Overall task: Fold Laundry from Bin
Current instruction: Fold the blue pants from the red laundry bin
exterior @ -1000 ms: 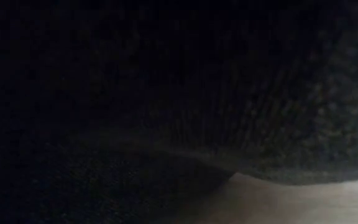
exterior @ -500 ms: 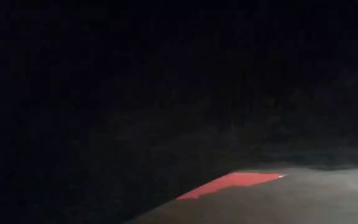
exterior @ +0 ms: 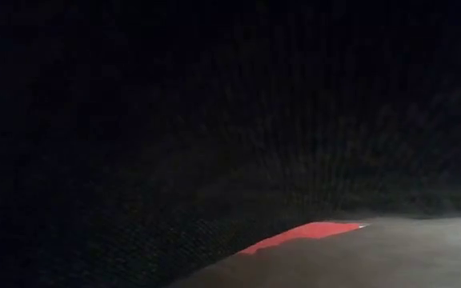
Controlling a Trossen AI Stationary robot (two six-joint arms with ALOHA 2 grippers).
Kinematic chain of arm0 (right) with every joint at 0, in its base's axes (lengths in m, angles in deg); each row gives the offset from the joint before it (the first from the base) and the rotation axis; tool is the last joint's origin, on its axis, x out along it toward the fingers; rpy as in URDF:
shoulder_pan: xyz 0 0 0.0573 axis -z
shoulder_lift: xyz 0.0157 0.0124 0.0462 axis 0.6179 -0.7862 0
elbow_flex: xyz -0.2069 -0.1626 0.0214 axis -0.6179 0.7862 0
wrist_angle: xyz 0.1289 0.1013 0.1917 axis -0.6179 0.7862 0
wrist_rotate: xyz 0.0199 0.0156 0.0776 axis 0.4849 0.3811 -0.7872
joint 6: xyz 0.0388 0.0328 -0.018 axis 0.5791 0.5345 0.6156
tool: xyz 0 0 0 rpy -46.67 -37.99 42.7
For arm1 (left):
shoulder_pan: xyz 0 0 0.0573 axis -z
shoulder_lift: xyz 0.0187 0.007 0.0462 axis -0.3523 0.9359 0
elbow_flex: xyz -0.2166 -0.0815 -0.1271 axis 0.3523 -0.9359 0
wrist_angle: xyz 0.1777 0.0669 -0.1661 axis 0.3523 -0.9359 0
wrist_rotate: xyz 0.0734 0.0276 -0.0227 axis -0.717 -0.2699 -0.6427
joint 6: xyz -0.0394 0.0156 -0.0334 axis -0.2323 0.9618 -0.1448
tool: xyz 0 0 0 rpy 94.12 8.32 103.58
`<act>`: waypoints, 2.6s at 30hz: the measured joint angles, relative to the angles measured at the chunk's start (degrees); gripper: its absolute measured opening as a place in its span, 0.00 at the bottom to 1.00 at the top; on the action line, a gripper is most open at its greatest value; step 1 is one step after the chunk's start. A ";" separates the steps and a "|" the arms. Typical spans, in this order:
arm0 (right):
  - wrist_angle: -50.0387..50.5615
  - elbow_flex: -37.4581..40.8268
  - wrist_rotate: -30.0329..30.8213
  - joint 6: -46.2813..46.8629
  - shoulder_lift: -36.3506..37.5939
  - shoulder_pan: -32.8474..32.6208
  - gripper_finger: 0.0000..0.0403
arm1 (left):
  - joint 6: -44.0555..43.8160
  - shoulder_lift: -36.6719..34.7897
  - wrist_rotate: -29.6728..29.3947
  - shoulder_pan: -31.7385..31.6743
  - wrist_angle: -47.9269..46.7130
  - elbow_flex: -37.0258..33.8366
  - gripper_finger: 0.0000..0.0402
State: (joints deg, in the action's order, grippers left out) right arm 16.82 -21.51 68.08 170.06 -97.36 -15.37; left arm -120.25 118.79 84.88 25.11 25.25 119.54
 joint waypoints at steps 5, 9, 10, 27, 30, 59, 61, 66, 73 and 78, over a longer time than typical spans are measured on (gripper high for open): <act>0.02 0.00 -0.50 -0.02 0.00 0.00 0.07 | -0.71 0.07 -1.94 0.02 1.72 -2.14 0.64; 0.02 0.00 -1.67 -0.02 0.00 0.00 0.07 | -0.73 0.08 -2.02 0.03 3.73 -2.03 0.64; 0.00 0.00 -1.68 -0.02 0.00 0.00 0.07 | -0.72 0.09 -1.94 0.04 4.70 -2.02 0.64; -0.04 0.00 -1.66 -0.63 0.00 0.00 0.07 | 1.45 0.09 -2.59 0.87 2.80 -1.97 0.64; -0.04 0.00 -1.66 -0.66 0.00 0.00 0.07 | 1.56 0.09 -3.11 1.27 2.83 -1.97 0.64; -3.56 0.00 -3.32 -5.06 0.00 -0.17 0.07 | -3.84 23.13 5.08 4.88 29.46 11.01 0.63; -3.74 0.00 -3.32 -5.17 0.00 -0.22 0.07 | -4.68 24.45 6.38 4.91 33.60 12.24 0.60; -5.39 0.00 -1.81 -6.60 0.21 -0.24 0.07 | -7.75 23.97 8.16 5.15 40.77 13.19 0.33; -14.76 -0.34 1.44 -26.63 7.49 -0.11 0.07 | -15.89 20.84 5.61 7.26 50.45 13.53 0.04; -17.84 -4.28 2.45 -48.69 15.04 0.42 0.07 | -13.94 13.07 -0.78 8.87 50.36 13.55 0.02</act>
State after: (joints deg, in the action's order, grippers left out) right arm -1.02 -25.79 70.54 121.37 -82.32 -14.95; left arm -134.19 131.86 84.10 33.97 75.61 133.09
